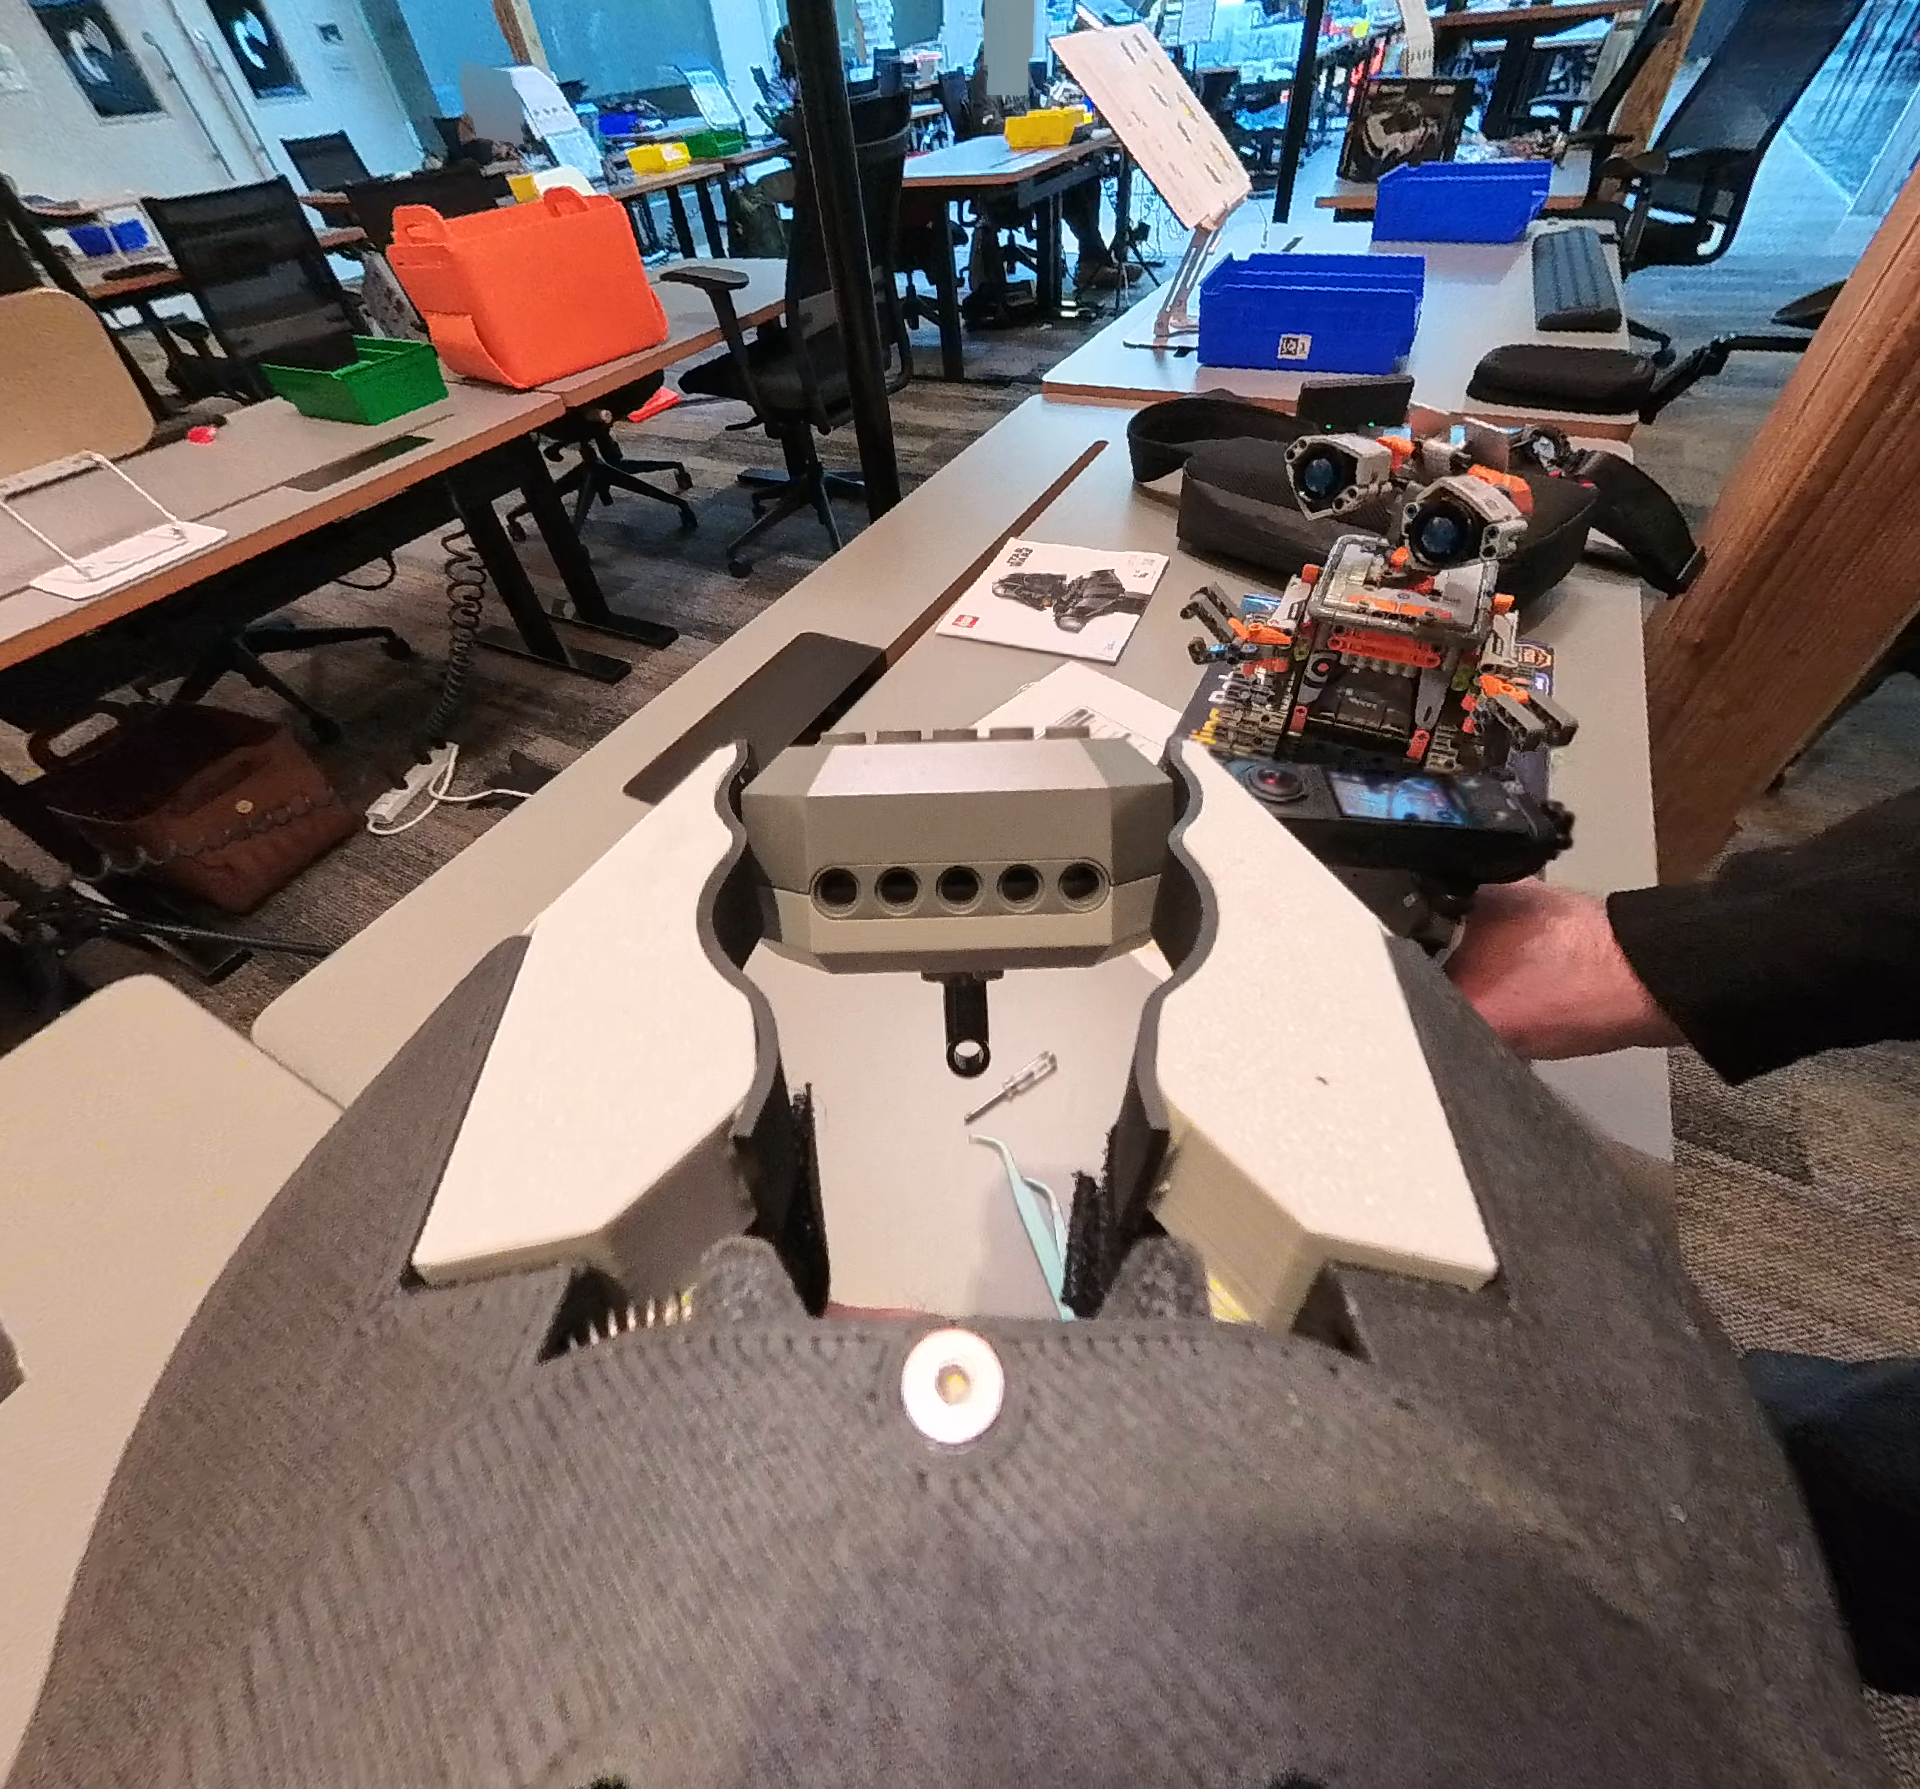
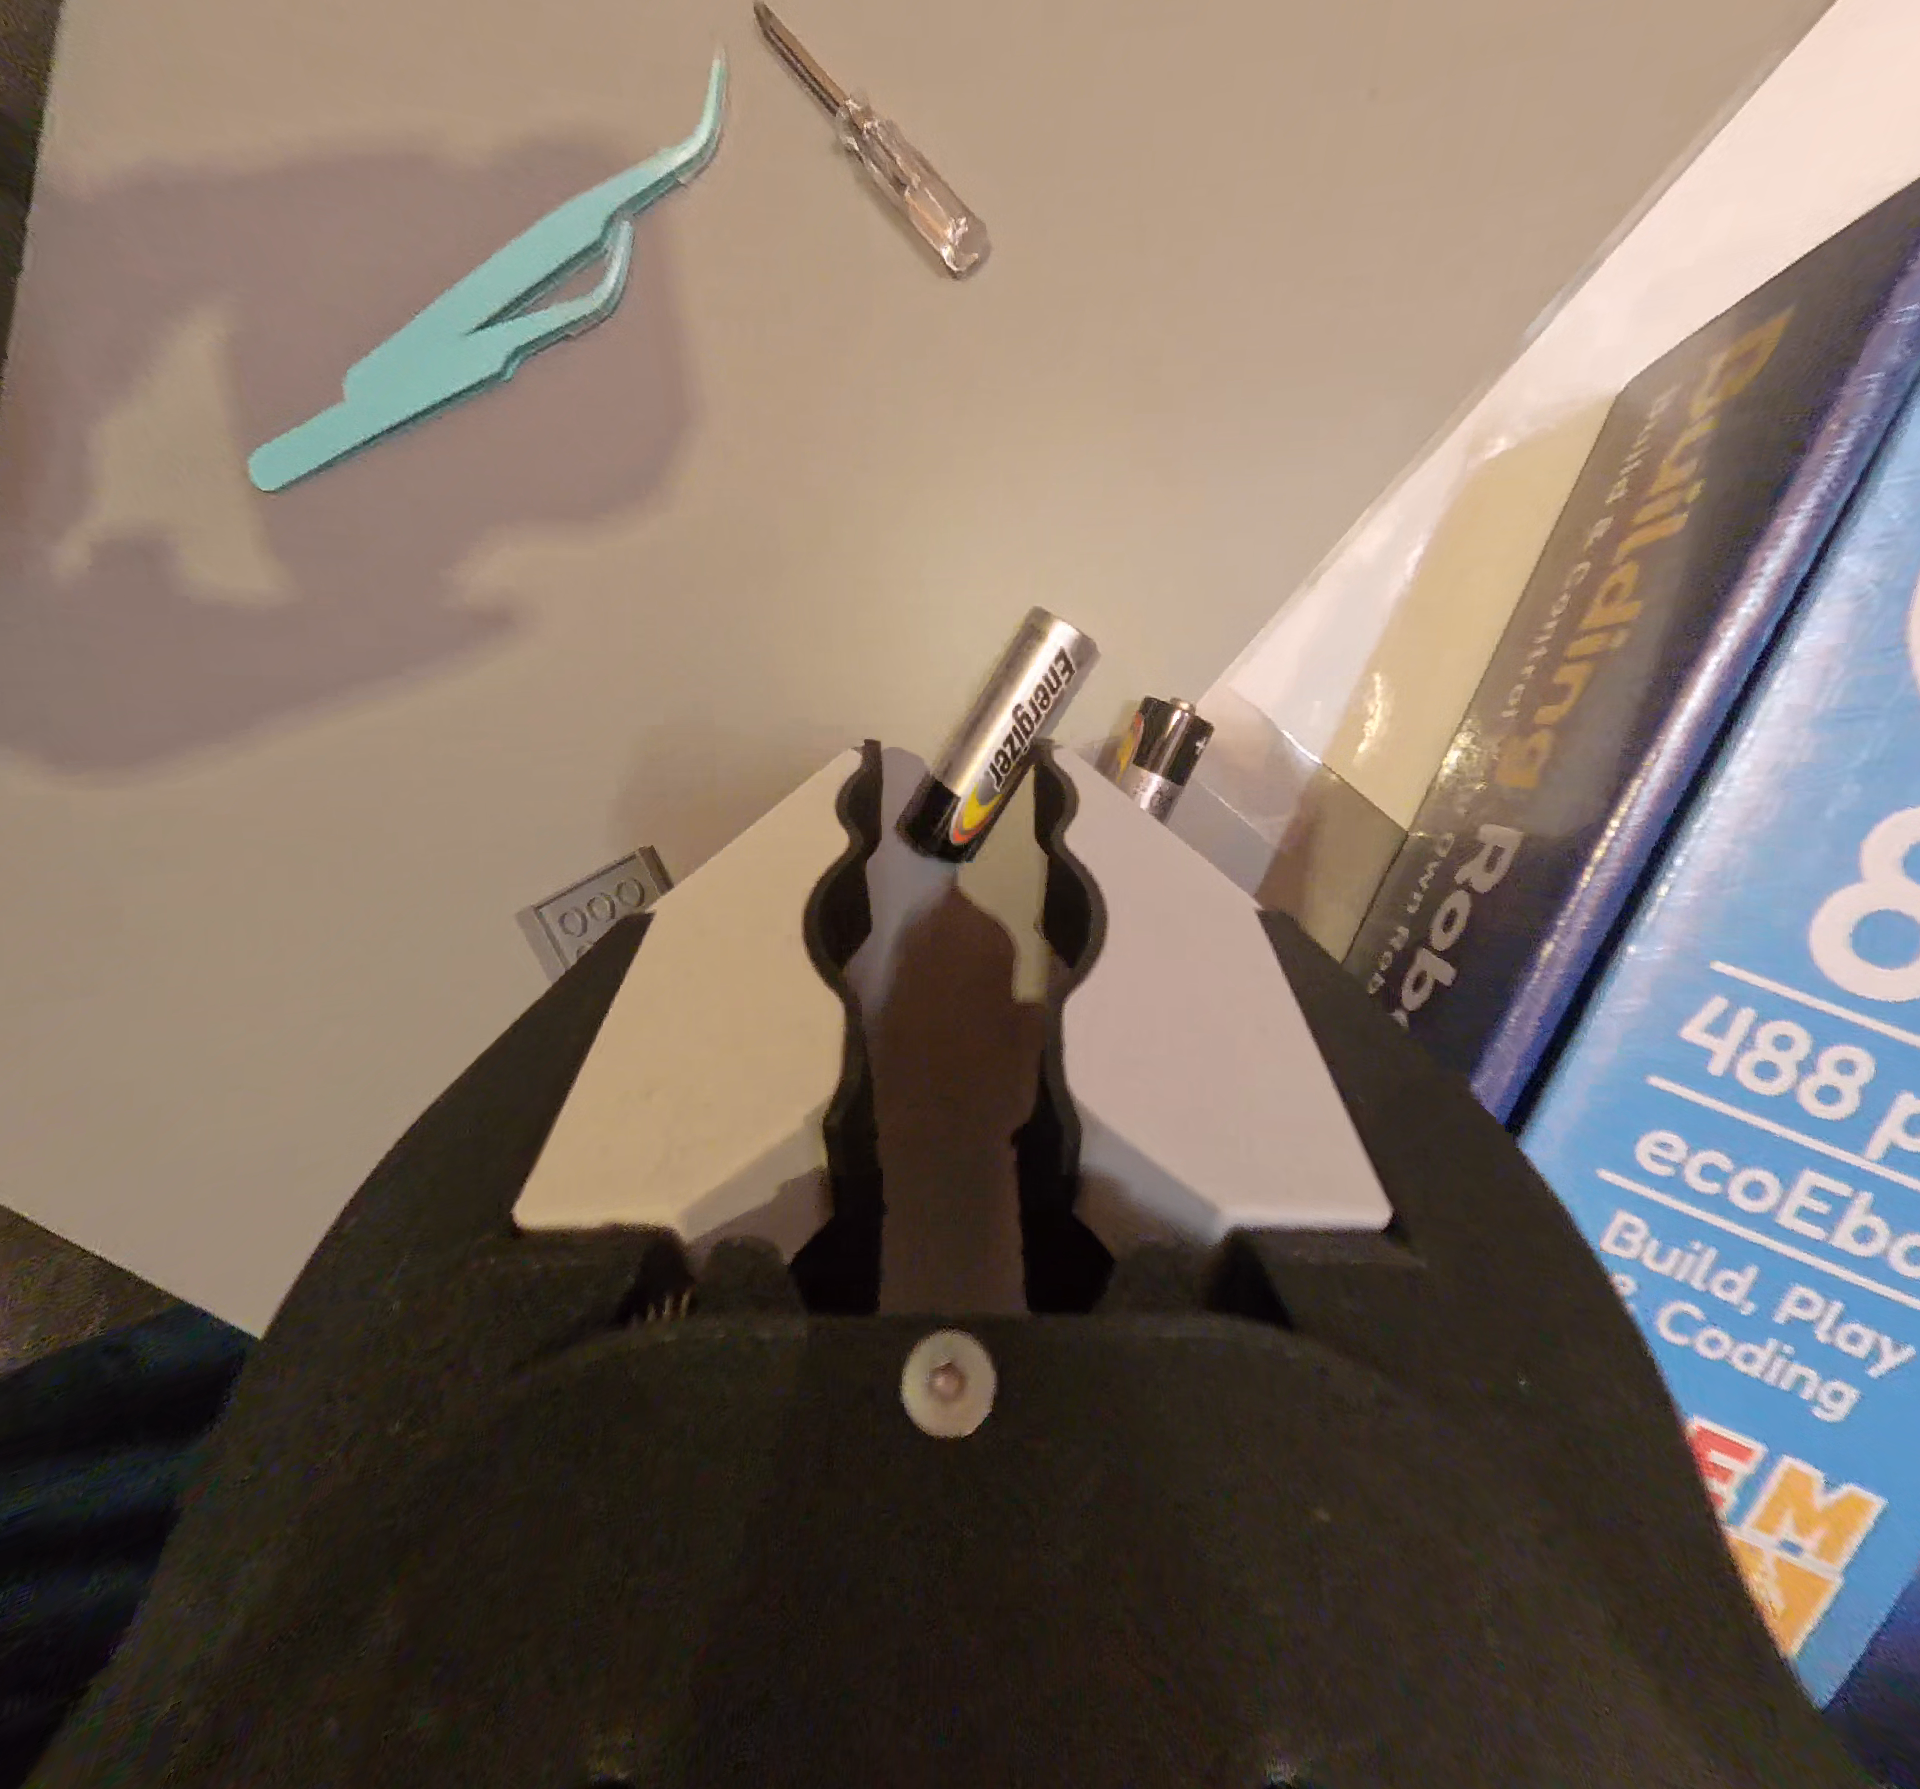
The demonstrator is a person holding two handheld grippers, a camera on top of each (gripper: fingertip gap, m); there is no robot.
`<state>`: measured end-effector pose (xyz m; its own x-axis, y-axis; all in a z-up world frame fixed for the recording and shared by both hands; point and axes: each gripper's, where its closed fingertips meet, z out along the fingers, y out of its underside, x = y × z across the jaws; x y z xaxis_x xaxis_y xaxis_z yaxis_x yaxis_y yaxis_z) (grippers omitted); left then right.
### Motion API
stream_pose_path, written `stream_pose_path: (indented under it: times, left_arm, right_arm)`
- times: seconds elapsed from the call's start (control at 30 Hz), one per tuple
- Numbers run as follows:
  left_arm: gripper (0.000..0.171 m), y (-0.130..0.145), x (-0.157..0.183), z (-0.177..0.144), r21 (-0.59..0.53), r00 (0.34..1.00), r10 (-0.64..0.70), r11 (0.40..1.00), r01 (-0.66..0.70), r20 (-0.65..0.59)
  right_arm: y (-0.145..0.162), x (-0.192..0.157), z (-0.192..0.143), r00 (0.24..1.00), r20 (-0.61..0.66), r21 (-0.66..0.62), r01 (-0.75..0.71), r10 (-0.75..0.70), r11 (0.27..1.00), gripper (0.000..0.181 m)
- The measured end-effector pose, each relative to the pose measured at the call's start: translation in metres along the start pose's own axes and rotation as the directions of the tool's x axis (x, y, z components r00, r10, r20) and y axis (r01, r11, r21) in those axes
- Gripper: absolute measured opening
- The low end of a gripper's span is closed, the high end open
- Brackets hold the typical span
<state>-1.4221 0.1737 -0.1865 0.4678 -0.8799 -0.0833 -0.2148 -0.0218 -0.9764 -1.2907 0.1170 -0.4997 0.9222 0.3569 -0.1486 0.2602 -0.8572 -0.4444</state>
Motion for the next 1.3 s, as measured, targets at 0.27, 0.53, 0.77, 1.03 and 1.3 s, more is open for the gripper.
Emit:
stream_pose_path:
  times: [0.27, 0.53, 0.77, 1.03, 1.3]
  left_arm:
    - [0.073, 0.002, -0.003, -0.008, 0.005, 1.000, 0.010, 1.000, -0.010, 0.003]
    - [0.073, -0.001, -0.010, -0.018, 0.008, 0.998, 0.052, 0.999, -0.052, 0.026]
    - [0.073, -0.026, 0.004, -0.016, 0.072, 0.998, 0.029, 0.997, -0.025, -0.063]
    - [0.074, -0.066, 0.030, -0.005, 0.184, 0.970, -0.053, 0.978, 0.099, -0.237]
    - [0.074, -0.090, 0.049, 0.011, 0.252, 0.944, -0.075, 0.954, 0.161, -0.321]
  right_arm:
    - [-0.005, -0.008, 0.002, 0.999, 0.023, -0.001, 0.034, -0.034, 0.999, 0.012]
    - [-0.081, -0.056, -0.087, 0.959, 0.269, 0.198, 0.031, -0.085, 0.980, 0.012]
    - [-0.181, -0.097, -0.240, 0.824, 0.288, 0.455, 0.331, -0.488, 0.827, 0.012]
    - [-0.212, -0.115, -0.309, 0.386, 0.084, 0.360, 0.848, -0.919, 0.389, 0.012]
    - [-0.209, -0.105, -0.314, 0.118, 0.094, 0.167, 0.977, -0.989, 0.133, 0.012]
